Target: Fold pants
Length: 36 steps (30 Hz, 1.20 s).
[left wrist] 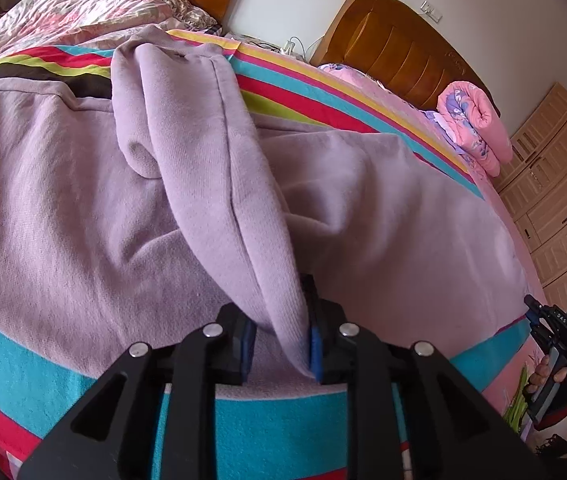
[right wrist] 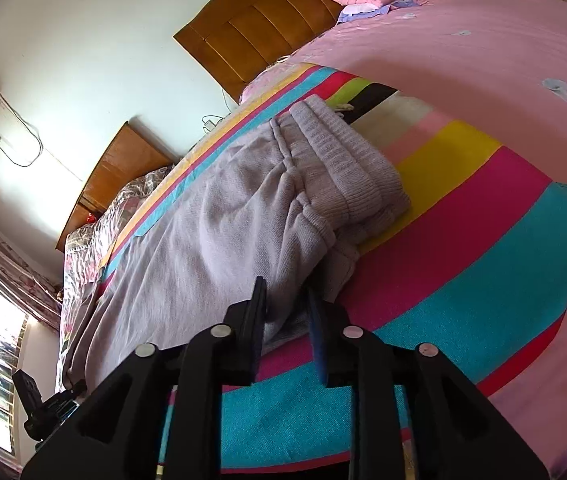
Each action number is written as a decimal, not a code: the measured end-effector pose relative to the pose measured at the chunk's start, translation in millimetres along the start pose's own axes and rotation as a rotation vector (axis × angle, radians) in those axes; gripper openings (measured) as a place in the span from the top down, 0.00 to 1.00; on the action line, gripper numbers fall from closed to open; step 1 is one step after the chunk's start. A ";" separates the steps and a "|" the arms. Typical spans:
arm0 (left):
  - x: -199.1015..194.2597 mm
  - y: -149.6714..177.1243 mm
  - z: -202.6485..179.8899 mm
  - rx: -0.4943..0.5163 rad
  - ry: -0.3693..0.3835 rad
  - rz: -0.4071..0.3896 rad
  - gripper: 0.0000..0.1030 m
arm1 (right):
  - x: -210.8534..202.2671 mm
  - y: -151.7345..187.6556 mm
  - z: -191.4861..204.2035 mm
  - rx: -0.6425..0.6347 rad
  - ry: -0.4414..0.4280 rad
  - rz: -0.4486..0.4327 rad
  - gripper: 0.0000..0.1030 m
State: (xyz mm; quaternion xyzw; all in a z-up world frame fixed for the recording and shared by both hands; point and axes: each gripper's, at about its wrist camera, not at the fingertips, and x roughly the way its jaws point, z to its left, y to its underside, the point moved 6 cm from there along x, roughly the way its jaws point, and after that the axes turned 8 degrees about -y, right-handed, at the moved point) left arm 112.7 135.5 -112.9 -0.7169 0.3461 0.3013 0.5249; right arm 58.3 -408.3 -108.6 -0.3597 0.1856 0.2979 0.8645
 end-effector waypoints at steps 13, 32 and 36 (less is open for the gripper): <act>1.6 4.3 -4.1 0.056 -0.052 -0.041 0.80 | 9.8 11.7 10.2 -0.135 0.115 0.021 0.76; -31.8 -119.3 24.9 0.025 -0.085 -0.048 0.17 | 87.9 5.6 258.4 -1.084 -0.108 0.108 0.37; 15.8 -158.1 1.0 0.161 -0.220 0.074 0.16 | 146.0 9.3 314.3 -1.093 -0.194 0.148 0.37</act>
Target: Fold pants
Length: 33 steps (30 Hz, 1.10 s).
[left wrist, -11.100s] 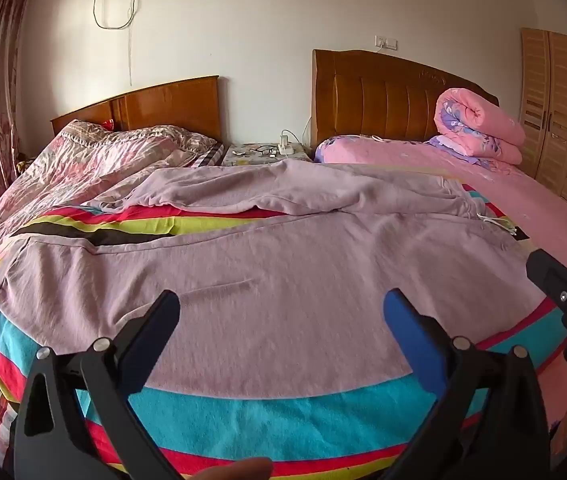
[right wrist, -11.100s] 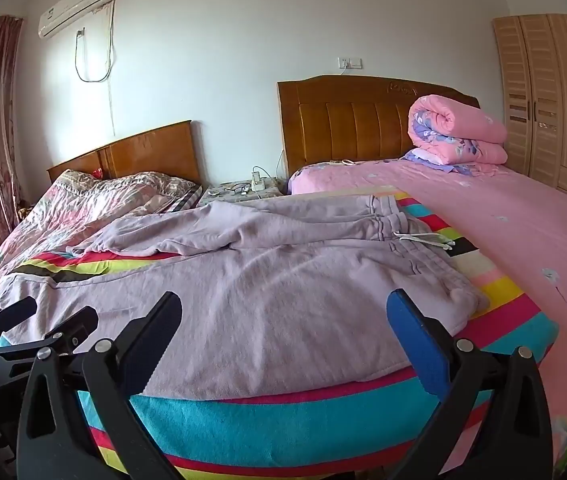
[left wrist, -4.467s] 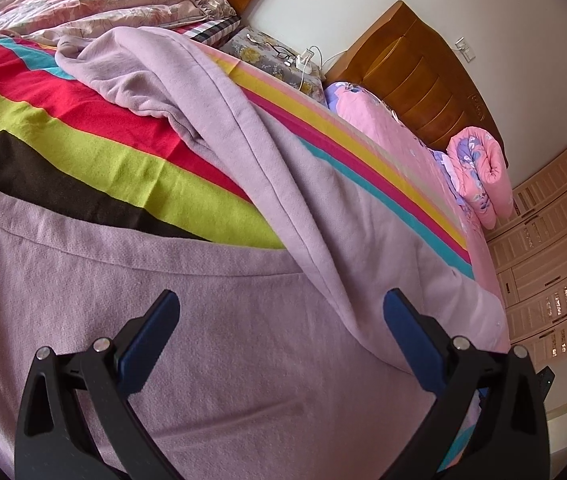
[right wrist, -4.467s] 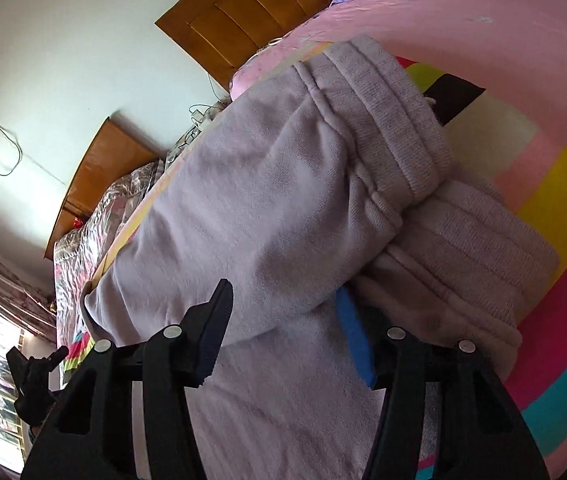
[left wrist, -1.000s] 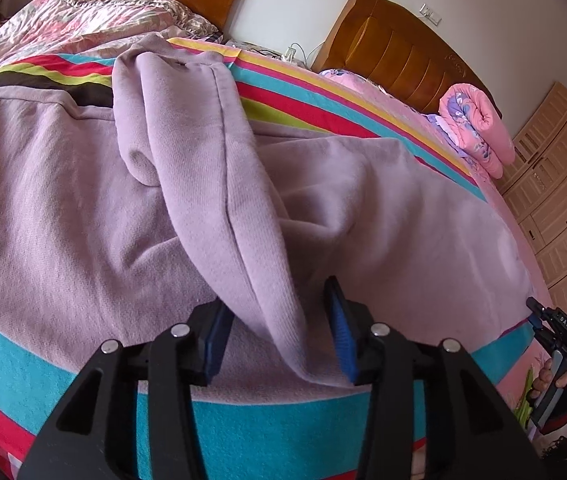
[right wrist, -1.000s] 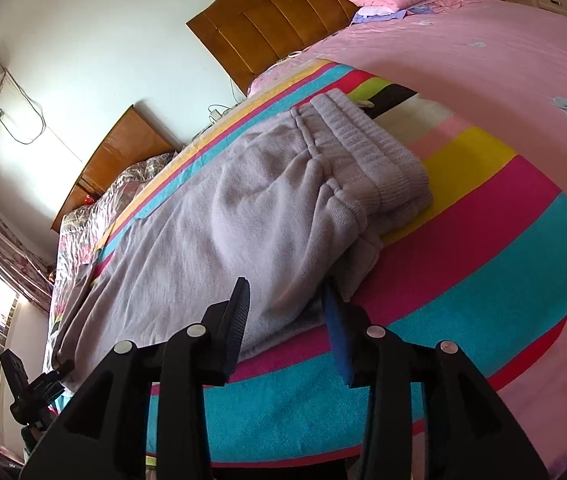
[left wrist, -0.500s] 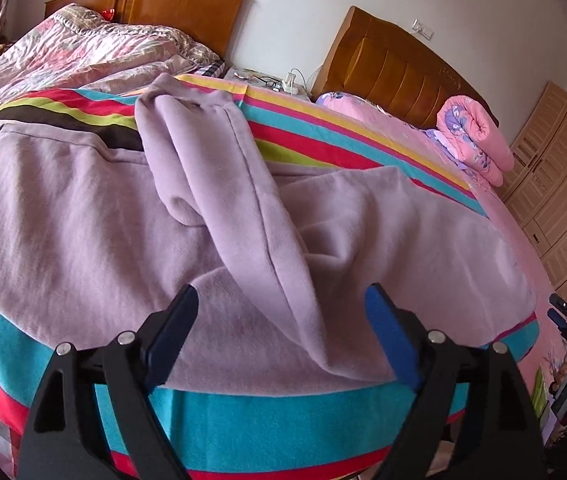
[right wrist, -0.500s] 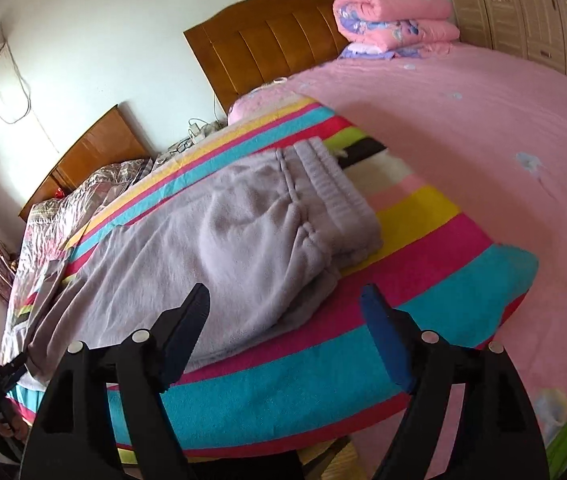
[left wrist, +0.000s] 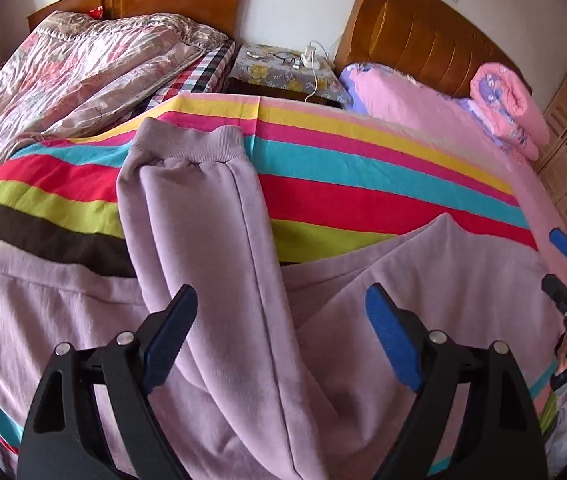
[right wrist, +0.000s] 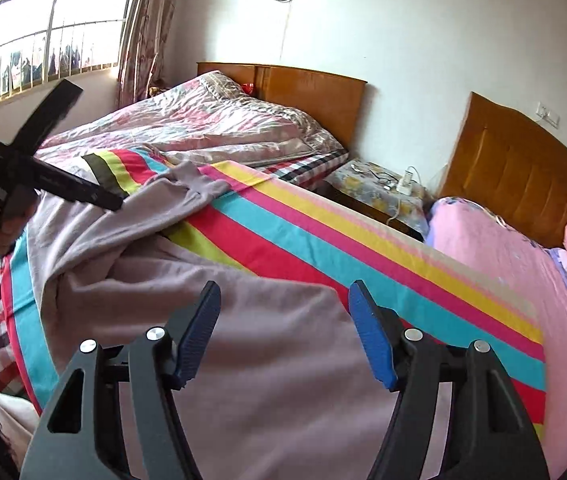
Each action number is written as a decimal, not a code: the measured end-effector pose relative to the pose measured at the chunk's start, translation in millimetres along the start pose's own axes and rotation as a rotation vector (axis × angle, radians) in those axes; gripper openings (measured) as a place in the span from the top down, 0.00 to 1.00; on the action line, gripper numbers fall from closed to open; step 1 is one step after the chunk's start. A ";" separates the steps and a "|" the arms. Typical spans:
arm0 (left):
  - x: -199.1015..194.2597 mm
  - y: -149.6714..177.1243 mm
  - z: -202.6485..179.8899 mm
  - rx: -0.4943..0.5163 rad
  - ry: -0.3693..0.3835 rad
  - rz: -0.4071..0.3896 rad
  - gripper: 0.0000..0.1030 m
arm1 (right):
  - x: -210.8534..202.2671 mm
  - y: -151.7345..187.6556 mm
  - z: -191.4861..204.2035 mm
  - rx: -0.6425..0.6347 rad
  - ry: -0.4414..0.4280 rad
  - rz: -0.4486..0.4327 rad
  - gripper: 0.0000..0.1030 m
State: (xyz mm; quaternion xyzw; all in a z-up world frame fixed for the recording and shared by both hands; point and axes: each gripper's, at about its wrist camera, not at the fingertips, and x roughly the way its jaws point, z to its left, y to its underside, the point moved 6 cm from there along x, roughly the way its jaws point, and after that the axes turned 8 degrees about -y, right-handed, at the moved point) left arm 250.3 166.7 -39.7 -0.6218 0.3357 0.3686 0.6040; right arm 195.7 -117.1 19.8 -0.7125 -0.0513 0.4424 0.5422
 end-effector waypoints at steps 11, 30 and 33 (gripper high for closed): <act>78.9 -21.5 12.0 0.125 -0.123 0.033 0.95 | 76.8 -13.5 30.1 0.004 -0.177 0.097 0.37; -51.4 105.9 167.6 -0.376 0.039 -0.333 0.31 | 184.8 3.7 122.1 -0.459 -0.647 0.451 0.60; -31.6 81.0 160.3 -0.329 -0.056 -0.283 0.21 | 185.6 4.4 124.7 -0.469 -0.644 0.454 0.67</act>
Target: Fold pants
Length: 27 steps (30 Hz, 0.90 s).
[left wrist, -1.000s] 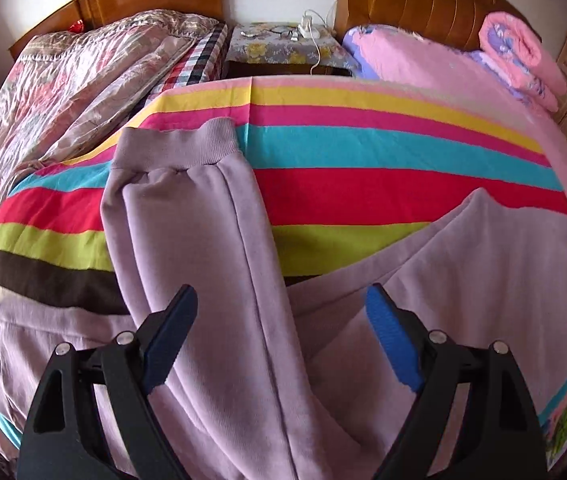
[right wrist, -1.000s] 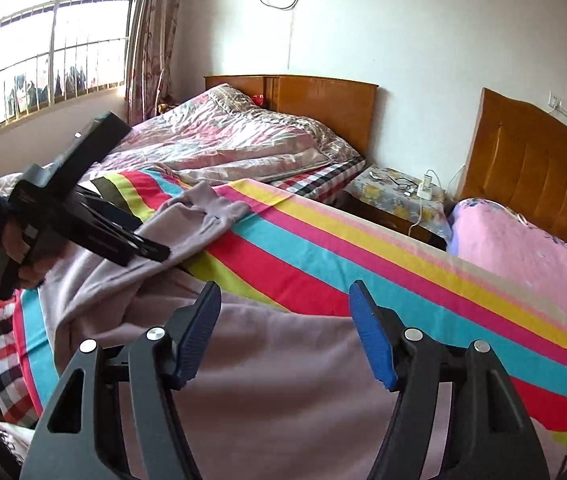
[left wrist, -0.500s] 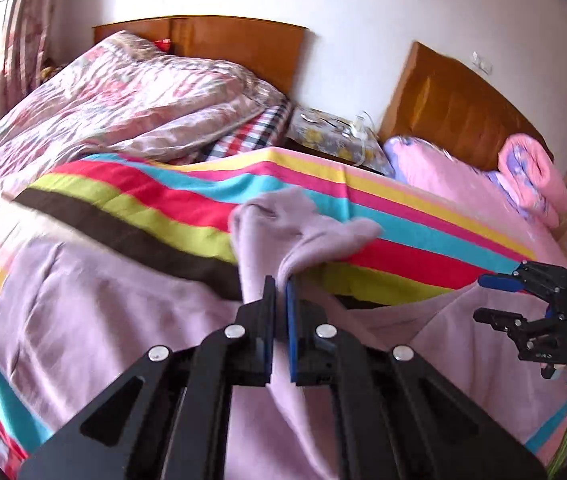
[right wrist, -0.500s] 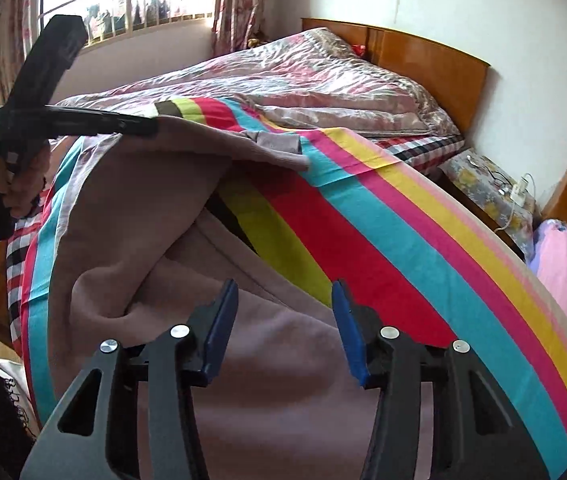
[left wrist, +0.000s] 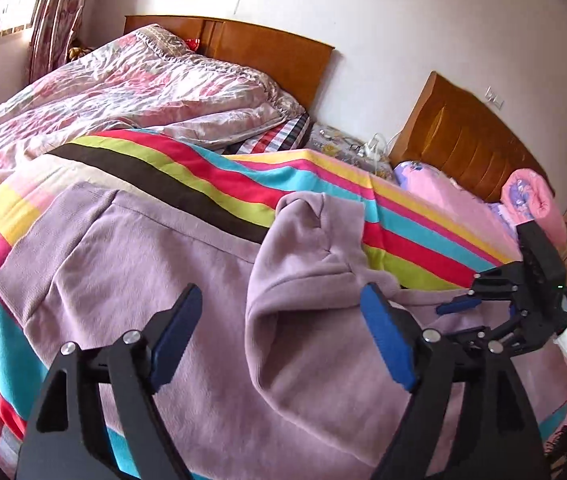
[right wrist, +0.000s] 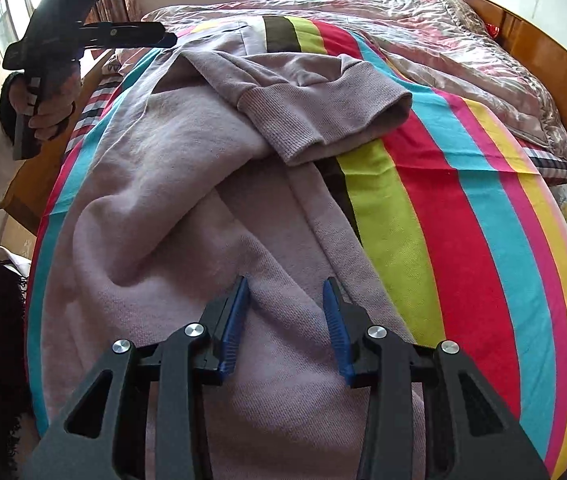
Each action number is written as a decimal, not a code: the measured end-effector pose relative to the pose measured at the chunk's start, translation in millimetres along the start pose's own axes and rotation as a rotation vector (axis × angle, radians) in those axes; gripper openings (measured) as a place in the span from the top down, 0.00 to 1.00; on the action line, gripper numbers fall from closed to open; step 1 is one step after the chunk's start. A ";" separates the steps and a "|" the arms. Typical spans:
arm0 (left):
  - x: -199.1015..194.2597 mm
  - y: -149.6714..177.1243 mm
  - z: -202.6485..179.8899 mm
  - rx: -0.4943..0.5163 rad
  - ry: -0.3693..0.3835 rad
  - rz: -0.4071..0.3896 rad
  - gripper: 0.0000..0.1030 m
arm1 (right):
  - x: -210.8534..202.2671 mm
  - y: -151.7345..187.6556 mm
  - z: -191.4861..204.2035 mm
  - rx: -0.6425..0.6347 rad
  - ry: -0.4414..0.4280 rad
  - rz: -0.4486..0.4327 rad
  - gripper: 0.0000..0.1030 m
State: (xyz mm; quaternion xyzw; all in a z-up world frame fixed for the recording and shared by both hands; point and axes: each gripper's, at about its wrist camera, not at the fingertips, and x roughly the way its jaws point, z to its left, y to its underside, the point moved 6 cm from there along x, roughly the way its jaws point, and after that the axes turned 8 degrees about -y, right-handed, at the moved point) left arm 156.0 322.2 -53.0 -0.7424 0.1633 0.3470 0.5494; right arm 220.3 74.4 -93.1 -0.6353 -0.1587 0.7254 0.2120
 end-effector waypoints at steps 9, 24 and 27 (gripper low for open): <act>21.9 8.7 -10.6 0.065 0.024 0.050 0.89 | -10.4 5.4 31.8 -0.088 0.240 -0.040 0.96; -36.0 24.0 49.8 -0.125 -0.102 -0.058 0.80 | -32.5 -1.0 -42.5 0.233 0.350 -0.238 0.64; -39.8 34.9 56.5 -0.143 -0.072 -0.059 0.77 | -60.2 21.0 -45.9 0.279 0.366 -0.262 0.63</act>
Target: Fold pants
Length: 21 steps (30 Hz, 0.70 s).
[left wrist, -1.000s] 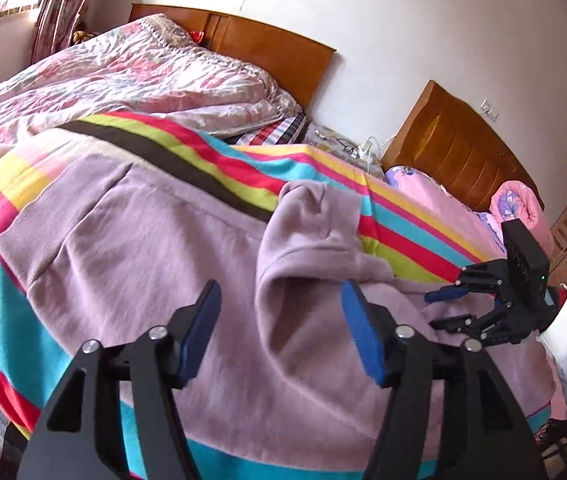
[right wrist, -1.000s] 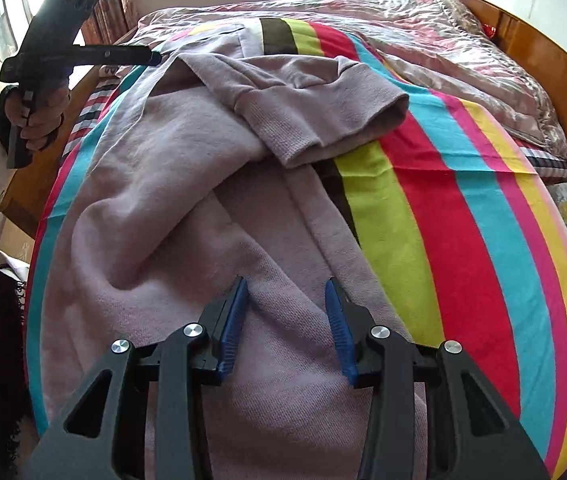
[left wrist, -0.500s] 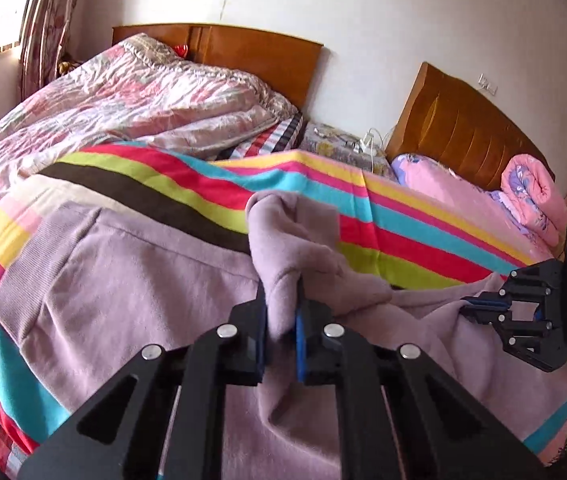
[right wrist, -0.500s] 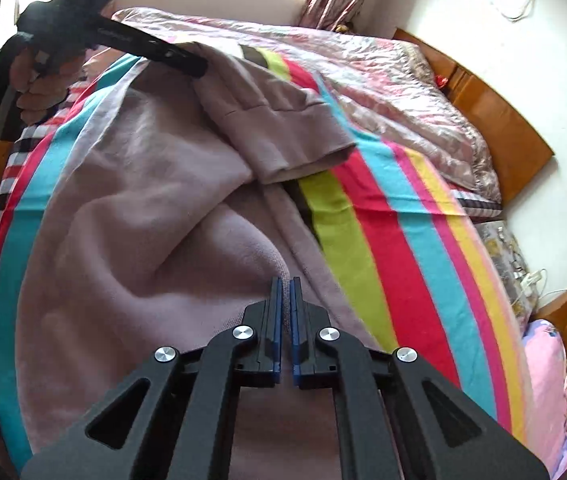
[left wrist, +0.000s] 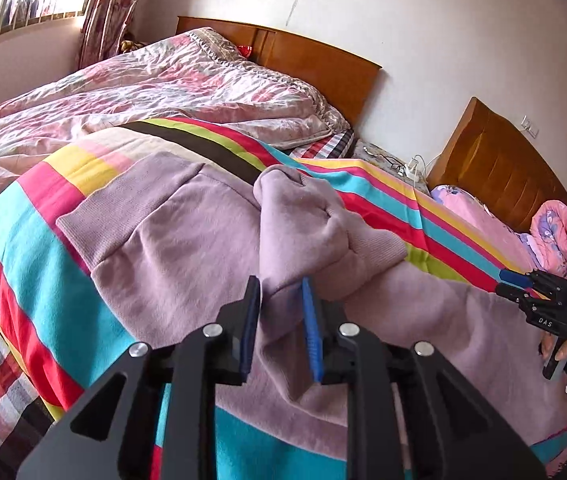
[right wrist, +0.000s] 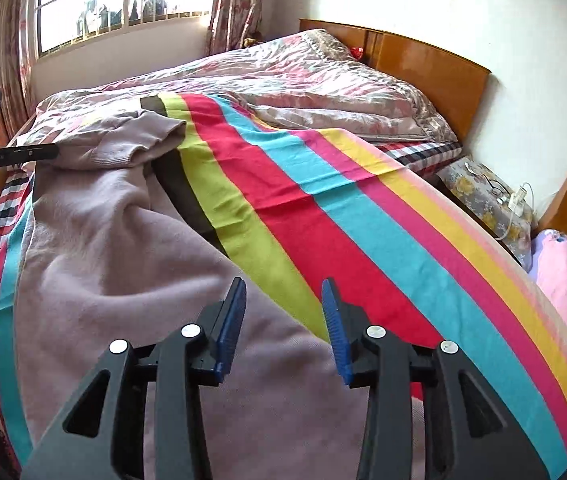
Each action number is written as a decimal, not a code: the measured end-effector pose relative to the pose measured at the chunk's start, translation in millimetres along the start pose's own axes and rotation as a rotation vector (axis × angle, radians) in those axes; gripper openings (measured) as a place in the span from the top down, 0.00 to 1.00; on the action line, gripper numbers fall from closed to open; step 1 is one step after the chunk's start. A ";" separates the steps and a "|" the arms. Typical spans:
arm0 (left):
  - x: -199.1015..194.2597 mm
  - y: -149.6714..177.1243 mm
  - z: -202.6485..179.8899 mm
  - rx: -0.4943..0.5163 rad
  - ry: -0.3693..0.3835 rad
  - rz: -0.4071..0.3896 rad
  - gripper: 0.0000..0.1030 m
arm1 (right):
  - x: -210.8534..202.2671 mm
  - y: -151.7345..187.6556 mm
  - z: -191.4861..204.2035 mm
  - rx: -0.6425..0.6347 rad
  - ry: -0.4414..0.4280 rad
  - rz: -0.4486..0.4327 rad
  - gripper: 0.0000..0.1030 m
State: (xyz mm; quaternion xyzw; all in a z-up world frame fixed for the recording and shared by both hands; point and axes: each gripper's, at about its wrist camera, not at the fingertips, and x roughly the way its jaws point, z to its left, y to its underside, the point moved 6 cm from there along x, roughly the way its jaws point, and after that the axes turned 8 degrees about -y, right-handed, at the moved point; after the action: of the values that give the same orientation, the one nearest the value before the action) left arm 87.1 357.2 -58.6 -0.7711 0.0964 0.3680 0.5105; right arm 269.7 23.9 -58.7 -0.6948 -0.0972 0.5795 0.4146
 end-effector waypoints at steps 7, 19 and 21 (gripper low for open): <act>10.0 7.7 -6.5 -0.043 0.037 0.017 0.60 | -5.7 51.1 -8.4 0.080 -0.046 0.118 0.64; -5.0 5.3 -14.2 0.012 -0.014 0.005 0.23 | -44.2 42.5 71.0 0.091 -0.140 0.018 0.63; 0.5 9.8 -14.6 0.001 -0.003 0.023 0.23 | -53.6 45.4 116.9 0.039 -0.241 -0.003 0.64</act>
State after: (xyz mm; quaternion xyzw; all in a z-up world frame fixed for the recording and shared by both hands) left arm 89.2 340.3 -63.0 -0.7693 0.1049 0.3749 0.5066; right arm 133.9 16.2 -49.4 -0.6118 -0.1360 0.6601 0.4142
